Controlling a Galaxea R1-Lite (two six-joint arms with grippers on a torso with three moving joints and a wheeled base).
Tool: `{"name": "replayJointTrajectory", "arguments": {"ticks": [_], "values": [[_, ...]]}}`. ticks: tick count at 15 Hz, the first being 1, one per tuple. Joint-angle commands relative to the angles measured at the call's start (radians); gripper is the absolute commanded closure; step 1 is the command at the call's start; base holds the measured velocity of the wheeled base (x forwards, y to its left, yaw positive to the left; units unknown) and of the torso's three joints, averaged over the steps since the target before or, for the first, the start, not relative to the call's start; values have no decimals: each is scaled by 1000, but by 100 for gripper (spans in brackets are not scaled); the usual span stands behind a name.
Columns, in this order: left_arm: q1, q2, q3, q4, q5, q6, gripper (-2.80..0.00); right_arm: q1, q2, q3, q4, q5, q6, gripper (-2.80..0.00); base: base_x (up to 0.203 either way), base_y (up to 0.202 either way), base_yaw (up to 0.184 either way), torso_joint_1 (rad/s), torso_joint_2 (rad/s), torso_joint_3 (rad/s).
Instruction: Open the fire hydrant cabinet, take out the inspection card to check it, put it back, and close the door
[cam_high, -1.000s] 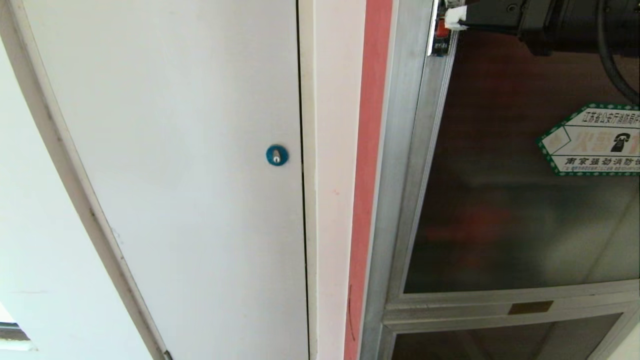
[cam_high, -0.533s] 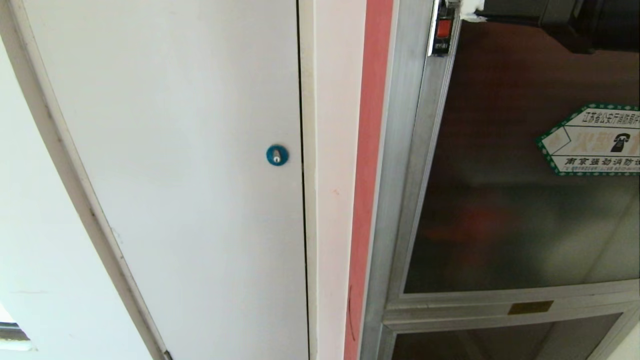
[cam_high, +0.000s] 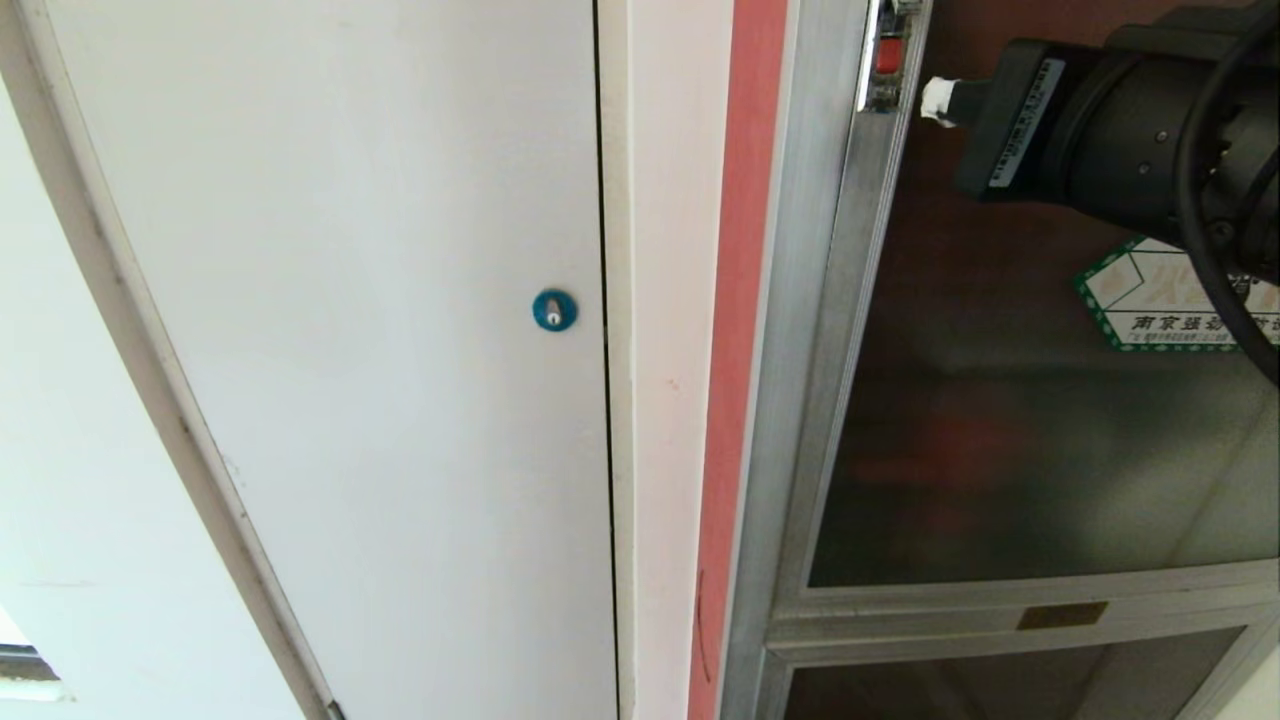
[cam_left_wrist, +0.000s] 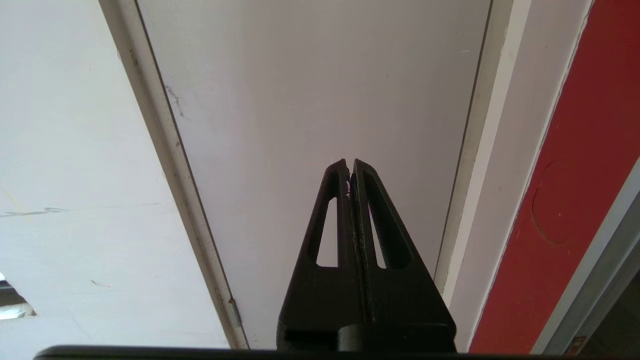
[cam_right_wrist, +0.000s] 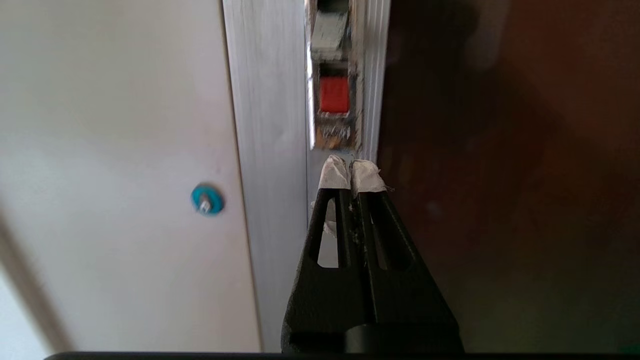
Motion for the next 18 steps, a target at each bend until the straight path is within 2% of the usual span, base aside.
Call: {"name": "replayJointTrajectory", "arguments": {"ticks": [1, 4, 5, 11, 13, 18], "values": [[-1, 0, 28, -1, 0, 0, 0, 12, 8, 85, -166, -18, -78, 0, 0, 0, 0, 0, 0, 0], [0, 0, 28, -1, 0, 0, 0, 16, 33, 100, -300, -30, -157, 0, 0, 0, 0, 0, 0, 0], [0, 0, 28, -1, 0, 0, 0, 16, 47, 101, -345, -40, -184, -280, 0, 0, 0, 0, 0, 0], [0, 0, 28, -1, 0, 0, 0, 14, 116, 61, -430, -51, -199, -280, 0, 0, 0, 0, 0, 0], [-1, 0, 28, -1, 0, 0, 0, 14, 149, 25, -470, -88, -206, -280, 0, 0, 0, 0, 0, 0], [0, 0, 28, -1, 0, 0, 0, 13, 182, -4, -497, -93, -206, -280, 0, 0, 0, 0, 0, 0]]}}
